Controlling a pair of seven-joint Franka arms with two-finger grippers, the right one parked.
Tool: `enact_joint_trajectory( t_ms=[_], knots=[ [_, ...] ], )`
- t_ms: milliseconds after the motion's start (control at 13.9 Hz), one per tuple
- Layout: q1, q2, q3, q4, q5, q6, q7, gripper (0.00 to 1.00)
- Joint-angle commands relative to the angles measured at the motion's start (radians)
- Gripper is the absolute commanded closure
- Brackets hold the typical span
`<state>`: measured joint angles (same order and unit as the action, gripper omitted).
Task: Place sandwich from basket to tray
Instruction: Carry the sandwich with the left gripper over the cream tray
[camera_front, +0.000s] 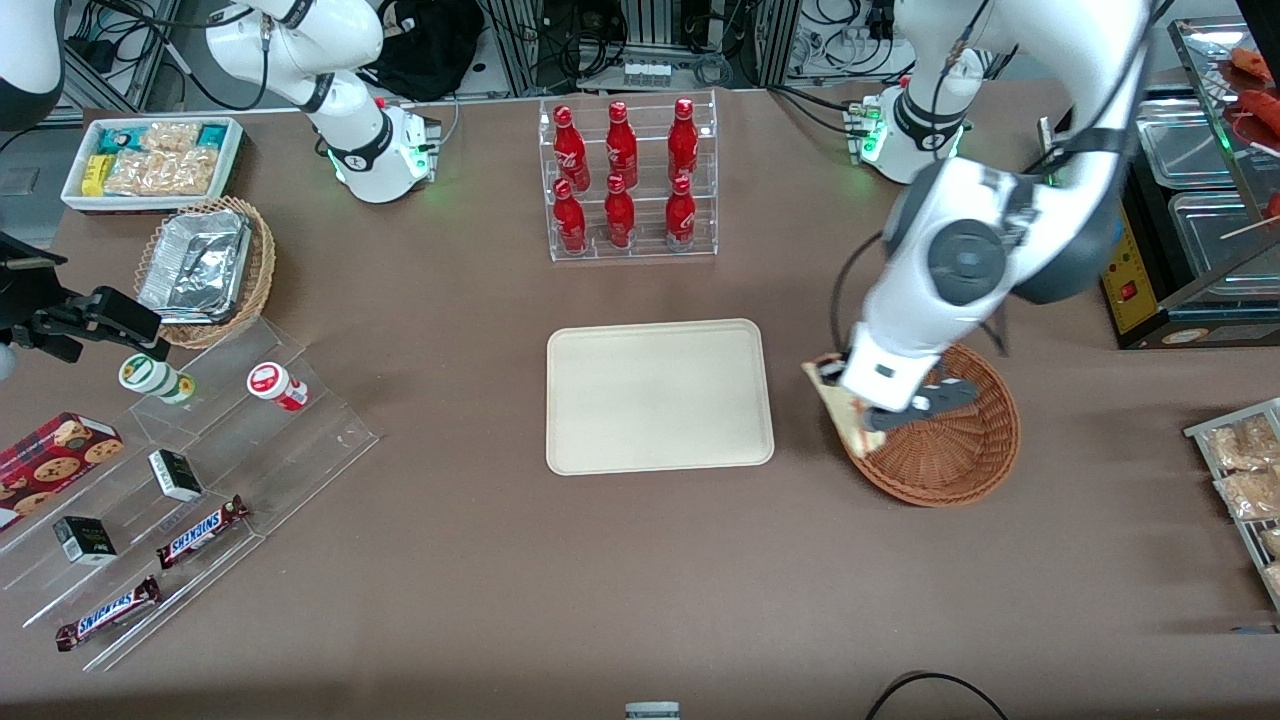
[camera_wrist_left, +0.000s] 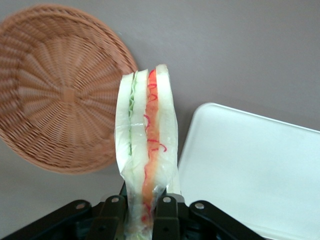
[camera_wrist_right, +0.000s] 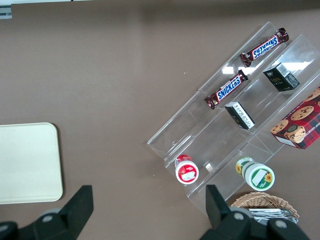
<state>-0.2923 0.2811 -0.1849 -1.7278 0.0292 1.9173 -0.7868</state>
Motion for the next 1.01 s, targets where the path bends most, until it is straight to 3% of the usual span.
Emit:
enact_joint_trajectory(
  t_ms=[0, 288, 576, 936],
  knots=[
    [-0.102, 0.11, 0.012, 0.109, 0.047, -0.015, -0.151, 0.91],
    [-0.182, 0.223, 0.012, 0.185, 0.089, -0.008, -0.216, 0.91],
    [-0.24, 0.269, 0.007, 0.178, 0.091, 0.078, -0.06, 0.92],
    [-0.341, 0.343, 0.007, 0.186, 0.103, 0.198, -0.063, 0.89]
  ],
)
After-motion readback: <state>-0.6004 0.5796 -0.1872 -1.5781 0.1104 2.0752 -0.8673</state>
